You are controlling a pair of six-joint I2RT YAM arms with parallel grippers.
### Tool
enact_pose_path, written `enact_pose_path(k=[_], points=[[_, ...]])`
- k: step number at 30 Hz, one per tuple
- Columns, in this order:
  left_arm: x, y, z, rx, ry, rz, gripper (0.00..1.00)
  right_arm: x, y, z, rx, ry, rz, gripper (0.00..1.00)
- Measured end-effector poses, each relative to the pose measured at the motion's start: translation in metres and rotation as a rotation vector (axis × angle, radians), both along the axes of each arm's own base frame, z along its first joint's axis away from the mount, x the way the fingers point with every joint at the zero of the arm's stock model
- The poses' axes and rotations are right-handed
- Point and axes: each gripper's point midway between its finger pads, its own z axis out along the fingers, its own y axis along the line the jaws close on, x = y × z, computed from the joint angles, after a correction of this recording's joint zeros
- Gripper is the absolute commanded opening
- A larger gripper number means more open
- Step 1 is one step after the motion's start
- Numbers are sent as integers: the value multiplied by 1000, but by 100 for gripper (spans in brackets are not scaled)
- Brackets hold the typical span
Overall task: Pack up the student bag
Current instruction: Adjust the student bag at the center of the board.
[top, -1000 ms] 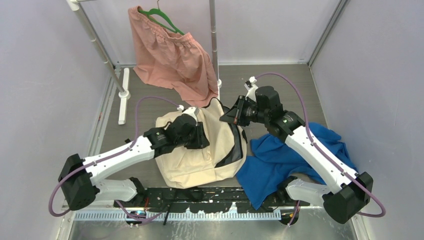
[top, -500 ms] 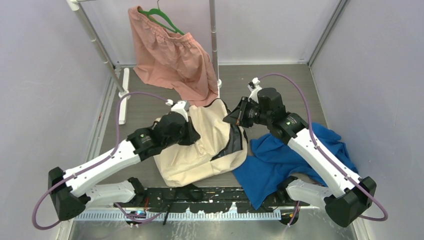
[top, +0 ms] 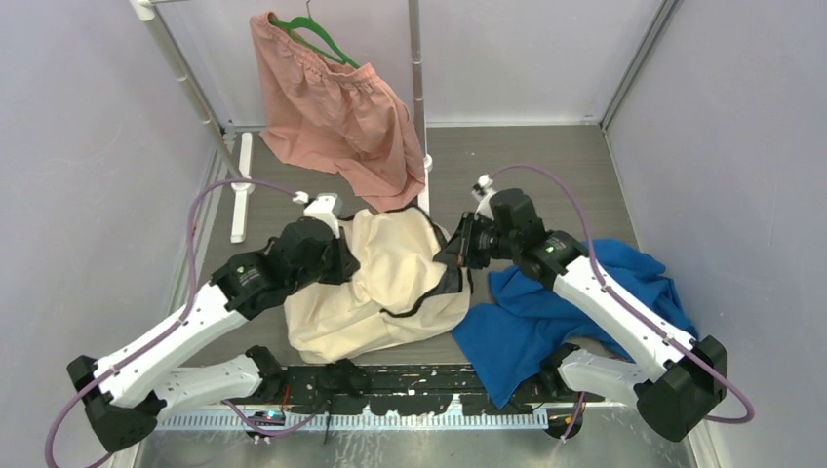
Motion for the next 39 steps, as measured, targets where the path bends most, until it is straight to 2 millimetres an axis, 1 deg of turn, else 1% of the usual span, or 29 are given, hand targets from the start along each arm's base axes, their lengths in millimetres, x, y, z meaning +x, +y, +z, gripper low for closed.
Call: enact_pose_path(k=[2, 3, 5, 7, 8, 9, 10, 11, 12, 14, 15, 17, 18, 19, 20, 22, 23, 24, 25, 26, 27, 28, 30, 32, 33, 35, 38, 39], points=[[0, 17, 4, 2, -6, 38, 0, -19, 12, -16, 6, 48, 71, 1], [1, 27, 7, 1, -10, 66, 0, -31, 22, -22, 6, 69, 121, 1], [5, 47, 9, 9, -15, 122, 0, -58, 49, -29, 7, 86, 245, 1], [10, 64, 7, 22, -7, 175, 0, -80, 70, -33, 5, 85, 347, 1], [13, 71, 5, 33, 4, 194, 0, -89, 81, -35, 2, 78, 394, 4], [15, 76, 2, 43, 19, 204, 0, -95, 89, -36, -2, 69, 429, 12], [17, 79, 0, 56, 35, 208, 0, -101, 96, -37, -7, 61, 459, 24], [20, 81, -4, 69, 53, 207, 0, -103, 99, -38, -14, 53, 476, 37], [23, 82, -7, 83, 67, 203, 0, -103, 101, -39, -32, 40, 485, 45], [29, 82, -12, 106, 87, 193, 0, -98, 95, -44, -95, 9, 471, 56], [31, 82, -15, 115, 96, 185, 0, -93, 90, -45, -134, -13, 450, 59], [34, 81, -19, 128, 101, 162, 0, -79, 75, -46, -196, -55, 392, 60], [35, 80, -19, 130, 97, 147, 0, -71, 66, -44, -215, -73, 358, 60], [36, 78, -17, 131, 87, 132, 0, -61, 56, -39, -219, -89, 319, 62], [37, 77, -16, 131, 76, 122, 0, -48, 45, -32, -212, -109, 261, 65], [41, 75, -13, 133, 50, 103, 0, -16, 17, -18, -182, -149, 113, 66], [42, 75, -11, 133, 40, 97, 0, -5, 6, -14, -172, -158, 57, 66], [43, 75, -9, 141, 28, 88, 0, 8, -7, -13, -166, -163, -6, 66], [45, 76, -6, 147, 17, 84, 0, 21, -18, -16, -164, -152, -68, 66], [46, 77, -3, 151, 6, 80, 0, 31, -27, -22, -168, -131, -114, 66], [48, 77, 0, 154, -2, 76, 0, 38, -31, -28, -174, -111, -139, 66], [49, 77, 3, 159, -12, 70, 0, 44, -32, -37, -180, -81, -152, 66], [52, 77, 8, 167, -22, 62, 0, 51, -26, -60, -197, -14, -142, 66], [53, 77, 9, 178, -27, 51, 0, 50, -21, -83, -214, 53, -124, 66], [53, 78, 8, 184, -27, 46, 0, 47, -21, -91, -217, 76, -119, 66], [51, 81, 9, 196, -32, 39, 0, 44, -20, -95, -209, 95, -116, 66], [45, 84, 15, 196, -62, 22, 0, 46, -13, -91, -171, 85, -95, 65], [42, 85, 18, 186, -75, 14, 20, 46, -8, -91, -154, 87, -79, 65]])
